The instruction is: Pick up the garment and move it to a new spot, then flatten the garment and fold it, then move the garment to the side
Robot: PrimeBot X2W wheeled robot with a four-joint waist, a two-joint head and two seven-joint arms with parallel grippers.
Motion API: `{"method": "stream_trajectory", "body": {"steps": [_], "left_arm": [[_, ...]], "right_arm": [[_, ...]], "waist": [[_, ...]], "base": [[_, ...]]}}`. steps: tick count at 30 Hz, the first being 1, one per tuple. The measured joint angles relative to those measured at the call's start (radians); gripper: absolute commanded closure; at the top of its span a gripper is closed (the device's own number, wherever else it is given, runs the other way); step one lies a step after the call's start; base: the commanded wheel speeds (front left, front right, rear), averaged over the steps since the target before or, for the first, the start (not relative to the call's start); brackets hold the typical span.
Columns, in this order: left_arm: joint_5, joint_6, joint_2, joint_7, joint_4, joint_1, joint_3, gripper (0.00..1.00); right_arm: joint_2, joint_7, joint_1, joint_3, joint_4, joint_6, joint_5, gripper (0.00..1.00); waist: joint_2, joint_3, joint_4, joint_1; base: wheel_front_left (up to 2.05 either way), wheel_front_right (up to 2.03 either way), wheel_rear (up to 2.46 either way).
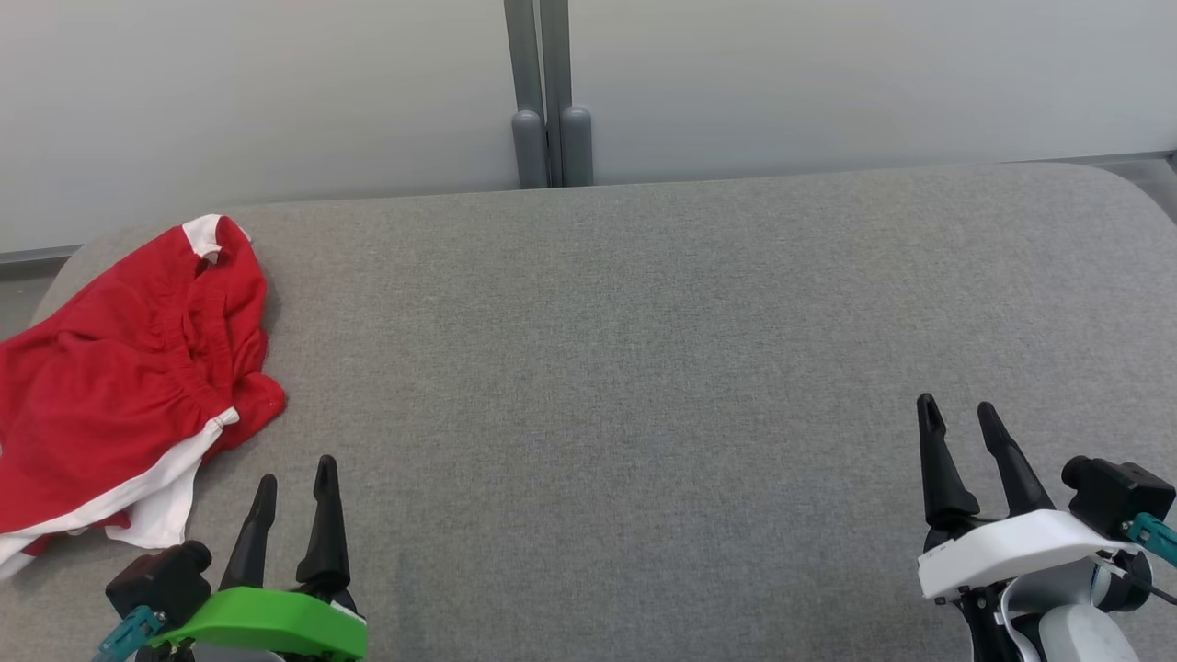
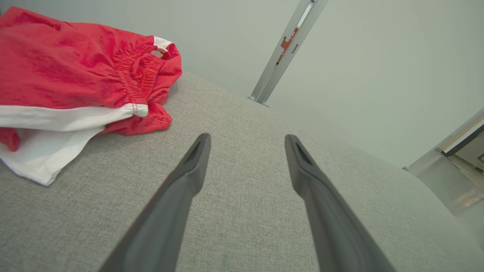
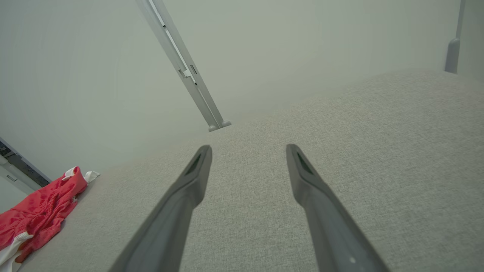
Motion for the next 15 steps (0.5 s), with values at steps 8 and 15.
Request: {"method": "stream_trajectory", "body": {"steps": [8, 15], "left_arm": [[0.078, 0.000, 0.001, -0.019, -0.010, 0.002, -0.009, 0.00], [0.144, 0.000, 0.006, -0.036, -0.014, 0.004, -0.015, 0.00]], "right_arm": [[0.000, -0.019, 0.001, 0.004, -0.008, 0.000, -0.084, 0.00], [0.000, -0.036, 0.007, 0.005, -0.014, 0.000, -0.158, 0.00]], "waist": [[0.0000, 0.001, 0.002, 0.0000], [0.0000, 0.002, 0.001, 0.0000]], "base": [[0.00, 0.00, 0.00], [0.00, 0.00, 0.00]]}}
